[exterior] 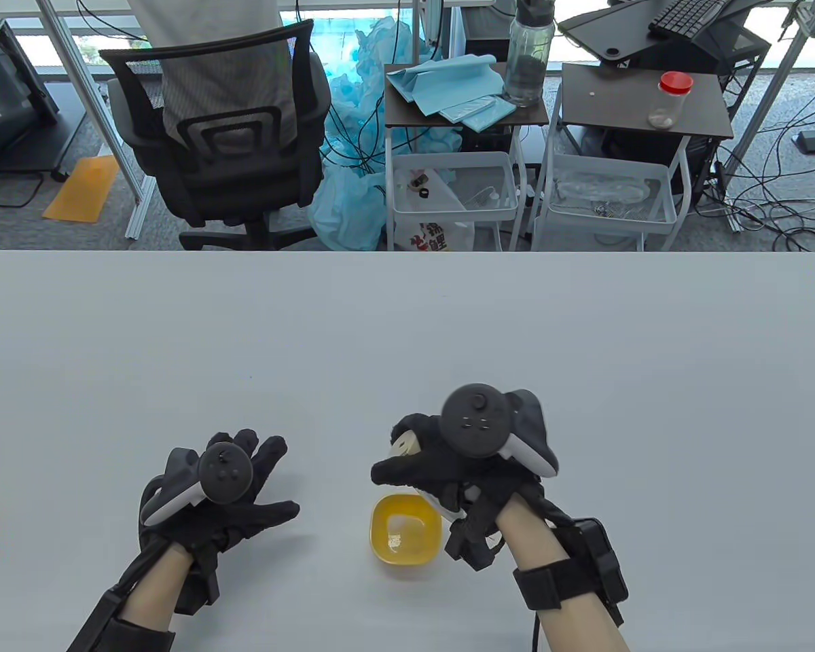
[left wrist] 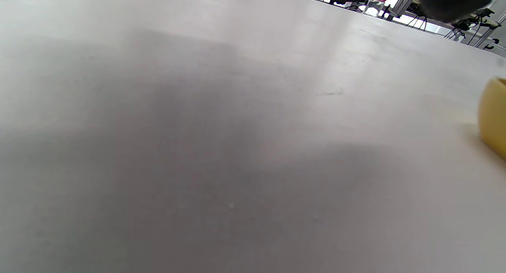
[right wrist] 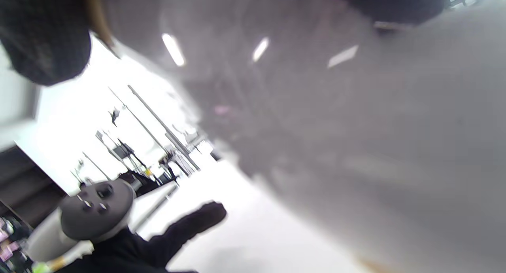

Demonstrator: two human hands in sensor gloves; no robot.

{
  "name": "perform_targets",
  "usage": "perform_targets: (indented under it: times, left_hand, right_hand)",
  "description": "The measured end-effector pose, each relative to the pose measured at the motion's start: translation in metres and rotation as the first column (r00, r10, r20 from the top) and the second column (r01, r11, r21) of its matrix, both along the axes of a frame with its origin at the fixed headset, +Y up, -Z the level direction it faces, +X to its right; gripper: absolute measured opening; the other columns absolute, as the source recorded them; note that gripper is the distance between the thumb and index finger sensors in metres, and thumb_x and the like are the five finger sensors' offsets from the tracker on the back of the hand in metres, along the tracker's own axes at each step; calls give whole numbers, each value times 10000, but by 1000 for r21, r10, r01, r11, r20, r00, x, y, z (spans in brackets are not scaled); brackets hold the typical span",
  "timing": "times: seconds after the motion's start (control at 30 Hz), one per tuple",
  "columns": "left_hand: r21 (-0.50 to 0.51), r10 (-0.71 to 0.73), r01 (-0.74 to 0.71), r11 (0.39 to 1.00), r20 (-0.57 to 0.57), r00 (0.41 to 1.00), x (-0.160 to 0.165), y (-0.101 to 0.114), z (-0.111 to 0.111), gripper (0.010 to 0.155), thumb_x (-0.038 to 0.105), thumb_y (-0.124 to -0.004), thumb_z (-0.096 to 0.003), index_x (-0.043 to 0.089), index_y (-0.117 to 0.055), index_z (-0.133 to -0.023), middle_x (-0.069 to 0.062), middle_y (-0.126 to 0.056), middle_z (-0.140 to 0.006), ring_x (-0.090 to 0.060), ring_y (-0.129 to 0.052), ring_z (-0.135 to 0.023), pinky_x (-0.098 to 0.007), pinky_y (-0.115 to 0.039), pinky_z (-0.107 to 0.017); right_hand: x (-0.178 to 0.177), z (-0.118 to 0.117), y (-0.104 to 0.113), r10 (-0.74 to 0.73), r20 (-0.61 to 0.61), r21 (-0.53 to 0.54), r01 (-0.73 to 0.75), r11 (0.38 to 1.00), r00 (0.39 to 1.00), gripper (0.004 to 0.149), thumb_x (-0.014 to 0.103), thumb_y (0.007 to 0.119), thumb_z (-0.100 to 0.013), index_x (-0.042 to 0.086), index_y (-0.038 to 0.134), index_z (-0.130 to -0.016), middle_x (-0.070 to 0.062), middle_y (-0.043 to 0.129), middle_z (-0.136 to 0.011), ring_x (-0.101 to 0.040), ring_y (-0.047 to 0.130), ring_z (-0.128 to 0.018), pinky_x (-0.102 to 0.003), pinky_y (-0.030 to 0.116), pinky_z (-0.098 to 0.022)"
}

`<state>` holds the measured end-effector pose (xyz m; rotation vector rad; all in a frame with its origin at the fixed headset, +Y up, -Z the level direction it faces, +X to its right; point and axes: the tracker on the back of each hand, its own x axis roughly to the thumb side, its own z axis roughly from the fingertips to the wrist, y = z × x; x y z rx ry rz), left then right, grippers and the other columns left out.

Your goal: Invert dispenser and press with thumb onto small dish

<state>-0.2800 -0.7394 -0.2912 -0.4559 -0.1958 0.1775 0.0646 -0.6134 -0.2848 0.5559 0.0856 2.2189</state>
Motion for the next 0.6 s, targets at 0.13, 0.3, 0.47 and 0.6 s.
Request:
perform_targets:
  times: [0.13, 0.3, 0.47, 0.6]
  left_hand:
    - [-16, -12, 12, 1000, -8, 1000, -2, -4, -1, 907, 855, -631, -461, 478, -105, -1097, -28, -89, -1254, -475, -92, -1179, -837, -209, -693]
    - [-22, -11, 11, 1000, -6, 1000, -1, -5, -1, 908, 856, -631, -460, 479, -104, -1097, -27, -87, -1254, -474, -91, -1180, -836, -207, -694]
    - [-30, -25, 25, 999, -7, 1000, -1, -7, -2, 905, 854, -631, -462, 478, -106, -1096, -30, -89, -1254, -484, -93, -1175, -837, -203, -688]
    - [-28, -21, 20, 999, -21, 1000, -4, -6, -3, 905, 853, -632, -462, 478, -106, -1096, -29, -91, -1254, -481, -92, -1176, -837, -202, -689]
  right_hand:
    - [29, 18, -20, -323, -11, 101, 323, 941, 946, 783, 703, 788, -389, 84, 793, -868, -166, 924, -715, -378, 988, -539, -549, 799, -455]
    - [47, 31, -52, -425, -32, 160, 424, 891, 905, 780, 711, 783, -396, 93, 787, -873, -157, 920, -722, -369, 985, -545, -541, 798, -463]
    - [51, 30, -65, -453, -66, 127, 458, 880, 889, 780, 705, 792, -399, 84, 793, -871, -168, 920, -718, -378, 982, -540, -548, 794, -459]
    - [52, 29, -70, -457, -66, 139, 462, 876, 887, 781, 705, 791, -399, 85, 792, -872, -167, 920, -719, -376, 982, -541, -547, 795, -459]
